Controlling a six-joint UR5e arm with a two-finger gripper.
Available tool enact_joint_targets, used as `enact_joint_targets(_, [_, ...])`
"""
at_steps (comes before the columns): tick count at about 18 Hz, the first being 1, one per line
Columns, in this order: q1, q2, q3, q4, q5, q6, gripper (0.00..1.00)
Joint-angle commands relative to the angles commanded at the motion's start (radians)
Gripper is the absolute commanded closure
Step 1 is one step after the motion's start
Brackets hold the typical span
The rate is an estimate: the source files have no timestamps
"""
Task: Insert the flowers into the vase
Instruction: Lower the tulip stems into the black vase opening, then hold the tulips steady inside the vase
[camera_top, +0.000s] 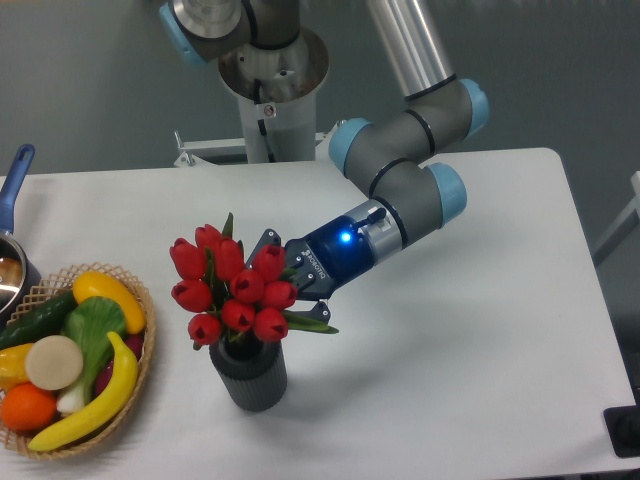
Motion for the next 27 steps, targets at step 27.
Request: enact_joint_targets(27, [0.0,-0.051,-0.037,0.0,0.029,0.101,0.69])
